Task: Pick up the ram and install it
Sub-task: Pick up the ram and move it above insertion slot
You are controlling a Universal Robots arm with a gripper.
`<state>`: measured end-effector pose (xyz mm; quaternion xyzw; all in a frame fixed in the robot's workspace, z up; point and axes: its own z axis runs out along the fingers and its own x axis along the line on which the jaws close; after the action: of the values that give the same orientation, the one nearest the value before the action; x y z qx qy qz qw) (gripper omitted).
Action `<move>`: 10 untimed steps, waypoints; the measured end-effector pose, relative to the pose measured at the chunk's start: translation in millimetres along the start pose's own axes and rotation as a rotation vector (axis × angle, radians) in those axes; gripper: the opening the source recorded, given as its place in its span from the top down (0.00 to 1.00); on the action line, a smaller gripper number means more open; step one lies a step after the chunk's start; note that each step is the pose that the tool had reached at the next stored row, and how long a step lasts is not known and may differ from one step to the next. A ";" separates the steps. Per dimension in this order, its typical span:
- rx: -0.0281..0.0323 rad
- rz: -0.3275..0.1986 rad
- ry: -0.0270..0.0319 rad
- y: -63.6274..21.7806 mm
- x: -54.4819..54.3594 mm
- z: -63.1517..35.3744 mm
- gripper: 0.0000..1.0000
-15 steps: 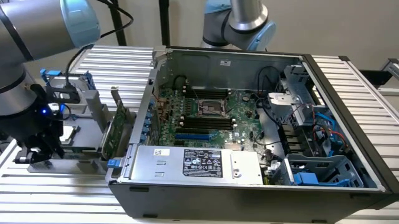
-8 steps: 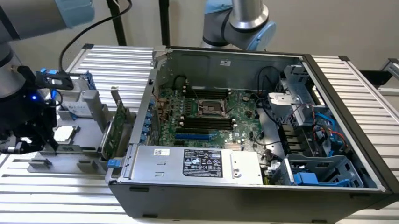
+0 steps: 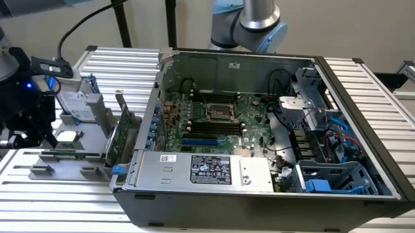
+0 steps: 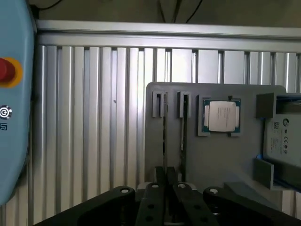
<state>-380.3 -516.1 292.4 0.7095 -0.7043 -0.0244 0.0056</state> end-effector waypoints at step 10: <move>-0.0003 -0.002 -0.0099 -23.4 -2.8 -34.5 1.00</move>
<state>-355.5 -514.1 325.9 0.7100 -0.7036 -0.0280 0.0022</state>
